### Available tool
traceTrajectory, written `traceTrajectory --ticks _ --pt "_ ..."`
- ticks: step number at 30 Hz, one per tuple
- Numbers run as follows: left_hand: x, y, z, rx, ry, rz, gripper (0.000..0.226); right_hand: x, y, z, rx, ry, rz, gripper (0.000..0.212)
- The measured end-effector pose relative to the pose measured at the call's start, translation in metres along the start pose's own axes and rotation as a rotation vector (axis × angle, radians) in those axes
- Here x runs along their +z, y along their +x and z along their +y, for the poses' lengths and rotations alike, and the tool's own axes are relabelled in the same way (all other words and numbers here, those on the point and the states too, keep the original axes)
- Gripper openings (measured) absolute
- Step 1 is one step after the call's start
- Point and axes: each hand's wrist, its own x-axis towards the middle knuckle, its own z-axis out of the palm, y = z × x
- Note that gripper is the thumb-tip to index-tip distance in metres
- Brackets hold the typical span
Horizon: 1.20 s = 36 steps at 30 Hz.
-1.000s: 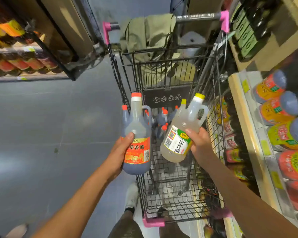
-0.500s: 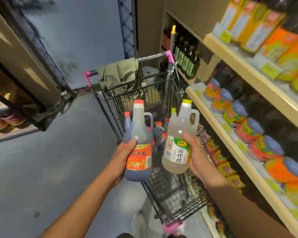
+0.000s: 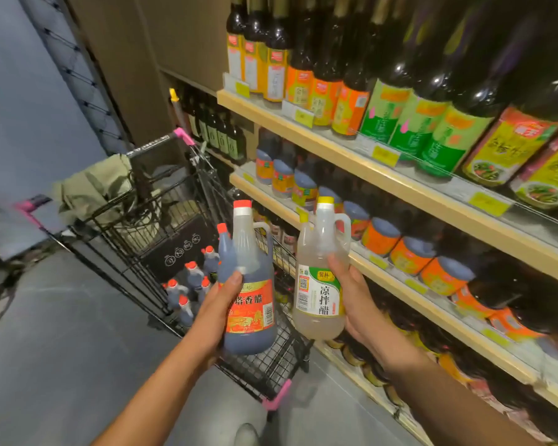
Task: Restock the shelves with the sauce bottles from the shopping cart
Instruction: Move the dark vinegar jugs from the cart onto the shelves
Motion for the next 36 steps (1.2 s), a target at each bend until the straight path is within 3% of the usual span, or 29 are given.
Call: traceTrajectory --ticks 6,10,12,15,18,23,27,31,34,36 --pt "0.067 0.004 -0.014 -0.096 0.092 -0.194 0.09 -0.069 -0.063 -0.012 -0.084 0.029 0.231 0.065" --pt "0.109 0.013 -0.026 -0.137 0.178 -0.37 0.076 -0.106 -0.105 -0.015 -0.114 0.061 0.446 0.047" --pt "0.132 0.016 -0.032 -0.162 0.235 -0.478 0.078 -0.122 -0.126 -0.012 -0.15 0.075 0.529 0.054" --pt "0.163 0.014 -0.046 -0.183 0.32 -0.634 0.104 -0.143 -0.16 -0.003 -0.196 0.09 0.636 0.065" --pt "0.194 0.006 -0.067 -0.237 0.364 -0.762 0.108 -0.16 -0.199 0.005 -0.23 0.148 0.78 0.076" --pt "0.26 -0.034 -0.11 -0.315 0.464 -0.962 0.098 -0.189 -0.276 0.022 -0.312 0.239 1.007 0.076" --pt "0.31 -0.09 -0.148 -0.385 0.508 -1.085 0.096 -0.208 -0.347 0.036 -0.35 0.3 1.18 0.09" --pt "0.349 -0.155 -0.192 -0.471 0.572 -1.187 0.053 -0.223 -0.424 0.052 -0.374 0.314 1.354 0.077" --pt "0.375 -0.203 -0.224 -0.529 0.63 -1.26 0.061 -0.236 -0.482 0.066 -0.385 0.337 1.46 0.063" --pt "0.389 -0.235 -0.242 -0.541 0.653 -1.287 0.062 -0.246 -0.516 0.075 -0.385 0.347 1.522 0.066"
